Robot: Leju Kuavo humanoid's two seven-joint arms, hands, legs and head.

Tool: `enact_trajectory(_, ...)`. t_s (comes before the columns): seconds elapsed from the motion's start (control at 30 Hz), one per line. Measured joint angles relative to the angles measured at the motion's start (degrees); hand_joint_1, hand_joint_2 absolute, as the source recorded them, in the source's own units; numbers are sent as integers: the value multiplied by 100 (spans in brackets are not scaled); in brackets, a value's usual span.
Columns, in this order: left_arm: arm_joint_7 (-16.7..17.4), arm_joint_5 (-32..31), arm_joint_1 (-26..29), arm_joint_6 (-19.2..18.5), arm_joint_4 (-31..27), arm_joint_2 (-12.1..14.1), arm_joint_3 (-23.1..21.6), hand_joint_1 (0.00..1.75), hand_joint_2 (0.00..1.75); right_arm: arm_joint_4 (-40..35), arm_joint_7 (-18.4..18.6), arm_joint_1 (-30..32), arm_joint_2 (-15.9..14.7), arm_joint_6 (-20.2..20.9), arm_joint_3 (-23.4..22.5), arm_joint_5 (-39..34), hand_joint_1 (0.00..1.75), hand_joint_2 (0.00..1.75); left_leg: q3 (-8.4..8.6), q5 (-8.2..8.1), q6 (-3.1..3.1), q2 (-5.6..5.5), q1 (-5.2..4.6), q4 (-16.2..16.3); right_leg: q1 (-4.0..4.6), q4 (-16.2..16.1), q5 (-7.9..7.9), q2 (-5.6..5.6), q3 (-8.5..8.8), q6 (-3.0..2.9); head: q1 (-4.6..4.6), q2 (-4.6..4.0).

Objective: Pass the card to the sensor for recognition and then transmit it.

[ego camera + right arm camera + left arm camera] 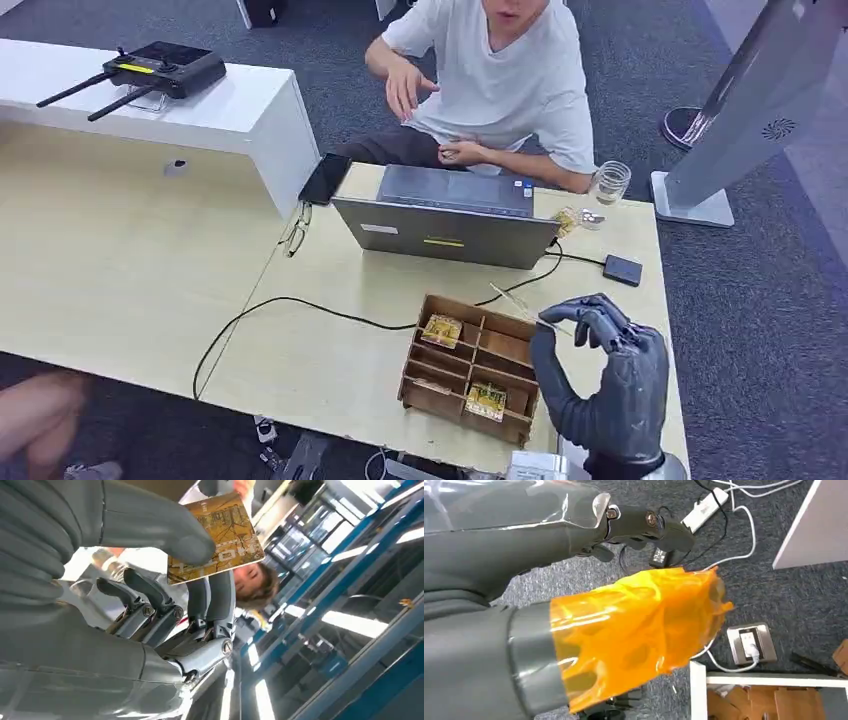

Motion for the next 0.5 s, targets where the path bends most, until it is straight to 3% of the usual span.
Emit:
enact_trajectory(0.2, 138, -83, -74, -87, -2, -4, 0, 0, 0, 308, 57, -690, 100, 280, 2, -275, 175, 175, 0, 9, 3, -1, 0, 1, 0, 1, 9, -3, -1, -1, 0, 0)
enact_trajectory(0.5, 135, -223, -78, -138, -2, 2, -26, 0, 0, 684, 48, -1046, 103, 339, -18, -174, 175, 175, -5, 9, 2, 0, 0, 0, 0, 0, 9, -1, -3, -1, 0, 0)
